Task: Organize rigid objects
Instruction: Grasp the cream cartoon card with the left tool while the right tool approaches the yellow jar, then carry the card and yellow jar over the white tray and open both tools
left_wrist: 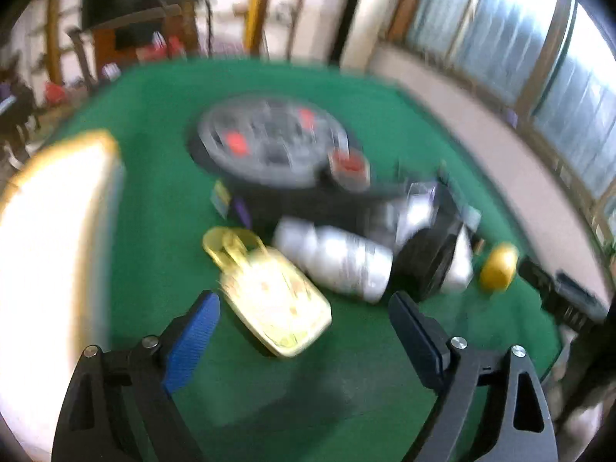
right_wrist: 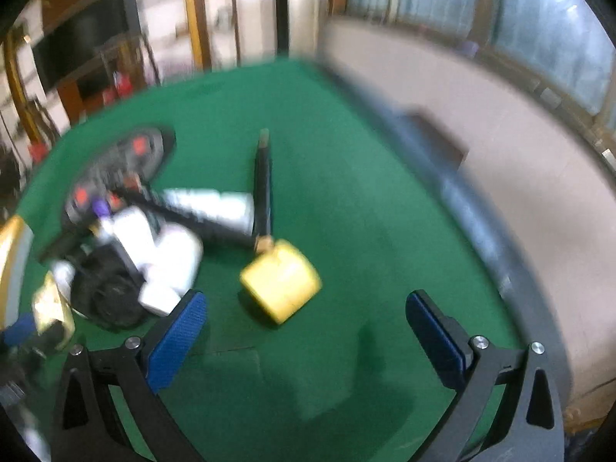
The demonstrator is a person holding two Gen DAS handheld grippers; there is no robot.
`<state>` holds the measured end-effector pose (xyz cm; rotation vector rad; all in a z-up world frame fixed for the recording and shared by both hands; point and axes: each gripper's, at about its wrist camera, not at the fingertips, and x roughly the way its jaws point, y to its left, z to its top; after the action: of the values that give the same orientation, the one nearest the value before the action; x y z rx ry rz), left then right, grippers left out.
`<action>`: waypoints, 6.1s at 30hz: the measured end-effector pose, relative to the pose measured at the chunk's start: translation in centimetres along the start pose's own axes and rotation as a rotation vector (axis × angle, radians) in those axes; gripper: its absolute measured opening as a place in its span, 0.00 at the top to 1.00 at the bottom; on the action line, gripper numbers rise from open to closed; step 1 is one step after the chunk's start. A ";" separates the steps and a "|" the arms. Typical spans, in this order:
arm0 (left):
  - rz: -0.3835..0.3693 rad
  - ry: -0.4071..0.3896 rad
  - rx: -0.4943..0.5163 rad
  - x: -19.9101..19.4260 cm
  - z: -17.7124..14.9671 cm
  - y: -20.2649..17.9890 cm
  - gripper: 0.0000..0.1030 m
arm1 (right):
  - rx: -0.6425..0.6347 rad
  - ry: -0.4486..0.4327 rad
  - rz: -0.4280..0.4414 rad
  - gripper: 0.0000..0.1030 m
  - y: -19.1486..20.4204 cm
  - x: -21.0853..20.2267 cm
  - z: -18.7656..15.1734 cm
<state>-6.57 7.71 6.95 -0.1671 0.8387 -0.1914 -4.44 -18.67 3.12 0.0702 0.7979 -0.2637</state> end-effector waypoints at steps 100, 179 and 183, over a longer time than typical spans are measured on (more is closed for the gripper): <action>-0.084 0.003 0.067 -0.6 -4.2 0.4 0.81 | -0.202 0.150 0.258 0.00 0.6 4.2 0.3; -0.056 0.045 -0.398 4.5 9.0 26.8 0.32 | -0.624 0.150 0.660 0.34 43.2 1.6 2.1; -0.043 0.029 -0.418 2.9 9.0 27.3 0.32 | -0.604 0.090 0.653 0.28 42.2 0.2 3.2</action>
<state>4.87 34.10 4.71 -0.5759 0.8972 -0.0561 8.91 21.53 3.66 -0.2269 0.8735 0.6037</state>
